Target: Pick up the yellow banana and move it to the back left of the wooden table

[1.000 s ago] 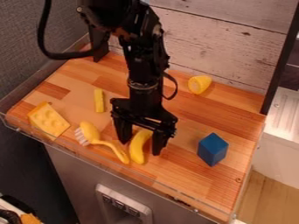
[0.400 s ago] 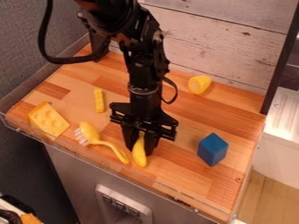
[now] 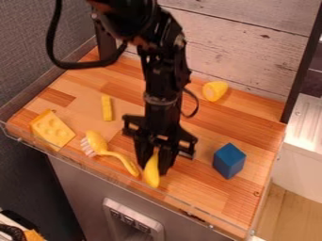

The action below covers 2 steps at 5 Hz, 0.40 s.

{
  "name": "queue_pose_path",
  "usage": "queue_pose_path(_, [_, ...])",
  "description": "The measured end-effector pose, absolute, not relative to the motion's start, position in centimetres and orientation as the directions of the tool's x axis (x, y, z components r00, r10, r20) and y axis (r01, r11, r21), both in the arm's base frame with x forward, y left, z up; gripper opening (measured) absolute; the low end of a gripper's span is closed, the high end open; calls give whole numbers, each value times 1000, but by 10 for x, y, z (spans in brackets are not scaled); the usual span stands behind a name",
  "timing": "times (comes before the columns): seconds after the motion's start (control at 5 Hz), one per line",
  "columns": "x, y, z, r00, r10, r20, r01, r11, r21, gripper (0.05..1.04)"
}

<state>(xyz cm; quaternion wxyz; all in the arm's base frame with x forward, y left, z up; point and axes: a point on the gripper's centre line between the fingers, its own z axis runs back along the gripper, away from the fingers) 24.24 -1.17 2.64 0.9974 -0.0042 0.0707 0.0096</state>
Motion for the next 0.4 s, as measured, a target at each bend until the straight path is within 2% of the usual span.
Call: queue_pose_path(0.4, [245, -9, 99, 989, -58, -135, 58, 998, -3, 394])
